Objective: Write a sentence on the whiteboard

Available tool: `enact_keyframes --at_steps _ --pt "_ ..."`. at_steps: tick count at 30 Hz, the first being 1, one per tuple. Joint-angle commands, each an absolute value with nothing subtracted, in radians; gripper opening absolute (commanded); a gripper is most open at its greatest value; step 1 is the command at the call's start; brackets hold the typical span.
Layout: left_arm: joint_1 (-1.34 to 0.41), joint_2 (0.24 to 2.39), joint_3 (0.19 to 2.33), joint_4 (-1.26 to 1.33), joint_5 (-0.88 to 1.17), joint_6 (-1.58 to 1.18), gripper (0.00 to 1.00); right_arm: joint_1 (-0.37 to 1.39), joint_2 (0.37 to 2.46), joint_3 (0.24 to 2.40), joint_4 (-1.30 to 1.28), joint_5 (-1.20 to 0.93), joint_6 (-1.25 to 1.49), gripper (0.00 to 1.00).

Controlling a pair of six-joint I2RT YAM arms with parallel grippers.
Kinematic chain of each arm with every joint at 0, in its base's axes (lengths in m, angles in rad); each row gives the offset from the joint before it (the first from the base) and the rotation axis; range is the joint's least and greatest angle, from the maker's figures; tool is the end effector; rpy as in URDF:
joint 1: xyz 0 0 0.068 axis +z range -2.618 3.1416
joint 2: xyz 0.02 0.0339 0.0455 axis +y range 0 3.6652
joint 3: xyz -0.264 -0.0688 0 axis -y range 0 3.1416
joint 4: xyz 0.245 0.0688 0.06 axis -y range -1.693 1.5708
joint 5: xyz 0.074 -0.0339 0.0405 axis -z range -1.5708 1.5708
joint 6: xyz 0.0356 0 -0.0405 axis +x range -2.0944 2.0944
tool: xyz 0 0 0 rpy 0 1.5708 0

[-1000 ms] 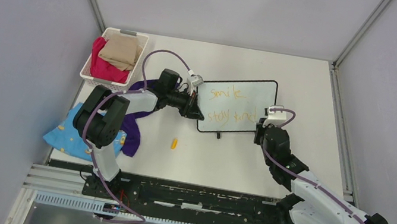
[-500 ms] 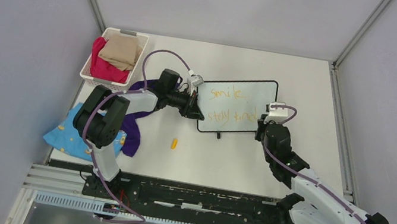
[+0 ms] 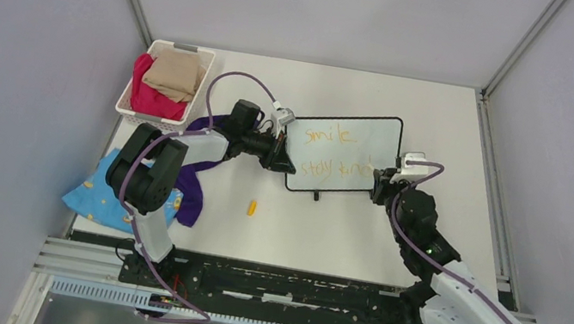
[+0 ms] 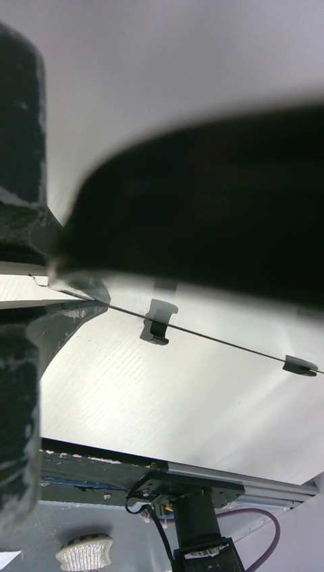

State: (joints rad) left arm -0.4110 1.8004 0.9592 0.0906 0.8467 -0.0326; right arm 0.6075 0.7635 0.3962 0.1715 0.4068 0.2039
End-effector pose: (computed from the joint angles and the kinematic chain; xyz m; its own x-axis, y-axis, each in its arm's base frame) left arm 0.3189 -0.1681 0.1614 -0.6499 0.2597 -0.7142 0.7461 0.3971 -0.5345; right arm 0.1592 0.0935 0.2433 -0.1981 0.0888 -0.9762 -0.1690 0.9779 0.1232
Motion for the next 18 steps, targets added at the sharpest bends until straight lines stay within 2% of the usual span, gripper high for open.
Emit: enact_keyframes --at_steps 1,7,18 --pt "-0.461 1.873 0.925 -0.073 0.685 0.055 0.02 0.607 0.723 0.387 0.221 0.293 0.174 0.00" --pt "-0.460 1.872 0.925 -0.073 0.682 0.054 0.02 0.629 0.765 0.390 0.275 0.220 0.167 0.00" --pt "-0.461 1.874 0.927 -0.075 0.681 0.052 0.02 0.699 0.859 0.432 0.322 0.301 0.144 0.00"
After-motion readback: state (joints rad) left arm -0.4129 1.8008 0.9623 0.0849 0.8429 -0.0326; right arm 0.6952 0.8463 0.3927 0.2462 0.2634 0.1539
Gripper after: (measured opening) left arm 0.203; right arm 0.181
